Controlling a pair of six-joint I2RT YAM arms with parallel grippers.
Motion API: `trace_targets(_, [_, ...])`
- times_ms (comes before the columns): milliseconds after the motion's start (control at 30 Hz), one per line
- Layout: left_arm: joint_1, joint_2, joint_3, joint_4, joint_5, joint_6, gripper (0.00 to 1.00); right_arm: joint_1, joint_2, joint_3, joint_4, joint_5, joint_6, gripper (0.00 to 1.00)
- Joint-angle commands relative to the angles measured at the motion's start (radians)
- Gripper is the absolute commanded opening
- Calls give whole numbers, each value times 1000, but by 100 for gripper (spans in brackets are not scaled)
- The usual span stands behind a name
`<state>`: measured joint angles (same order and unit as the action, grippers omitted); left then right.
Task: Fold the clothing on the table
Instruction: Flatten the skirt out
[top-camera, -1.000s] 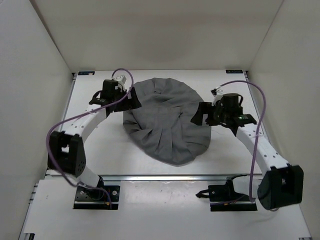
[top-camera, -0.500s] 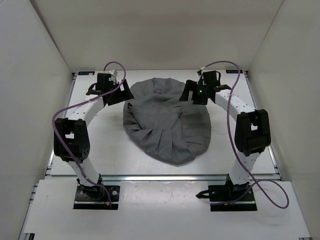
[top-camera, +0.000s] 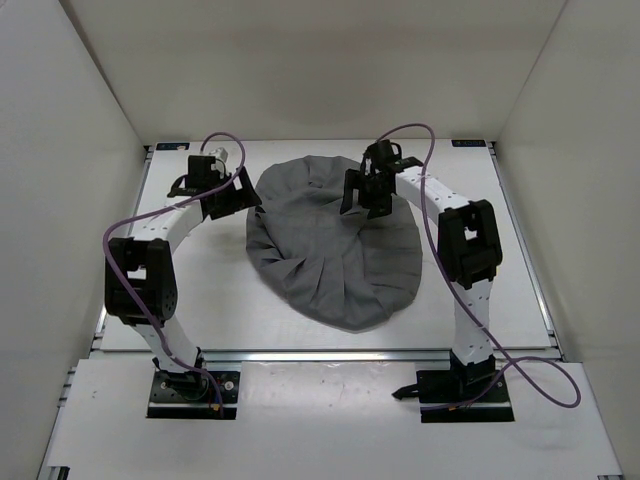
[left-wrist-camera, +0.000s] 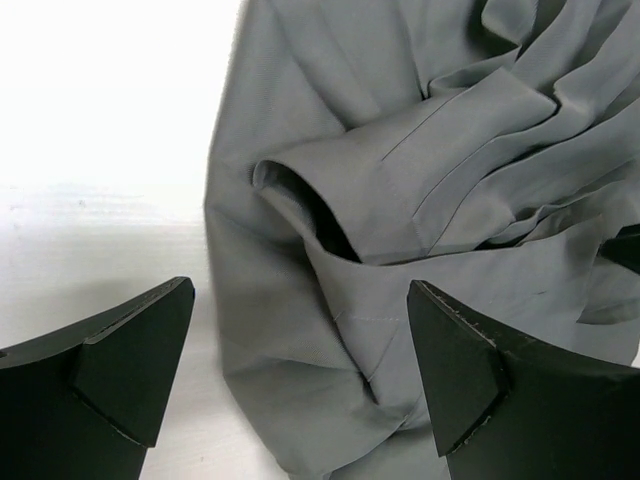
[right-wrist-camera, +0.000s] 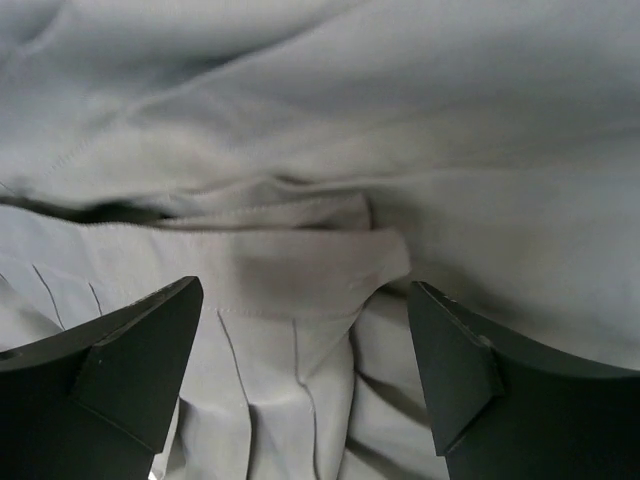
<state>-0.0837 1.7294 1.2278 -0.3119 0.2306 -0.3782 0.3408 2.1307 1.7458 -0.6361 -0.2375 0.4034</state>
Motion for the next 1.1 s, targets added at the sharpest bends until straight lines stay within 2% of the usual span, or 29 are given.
trace_targets(0, [13, -70, -19, 31, 30, 4, 99, 18, -3, 18, -48, 46, 3, 79])
trace_targets(267, [24, -85, -33, 42, 38, 5, 99, 6, 20, 11, -59, 83, 12, 68])
trace_targets(467, [27, -80, -36, 50, 56, 4, 99, -2, 69, 61, -79, 87, 9, 68])
trace_targets(533, [25, -76, -36, 49, 58, 12, 99, -2, 77, 70, -74, 78, 6, 62])
trace_targets(600, [29, -67, -34, 49, 62, 9, 99, 0, 83, 75, -68, 63, 3, 50])
trace_targets(633, [29, -59, -34, 47, 70, 6, 99, 3, 89, 75, -62, 66, 5, 47])
trace_targets(733, [35, -53, -44, 50, 78, -2, 99, 0, 110, 87, -51, 47, 9, 20])
trace_targets(767, [38, -48, -42, 53, 84, 4, 99, 3, 110, 92, -54, 26, 17, 16])
trace_targets(800, [38, -42, -42, 60, 84, 2, 99, -3, 118, 95, -47, 24, 15, 4])
trace_targets(833, [41, -41, -37, 60, 90, -1, 98, -2, 115, 101, -48, 27, 21, 0])
trace_targets(1067, [16, 78, 59, 70, 134, 25, 98, 20, 31, 159, -85, 23, -35, 0])
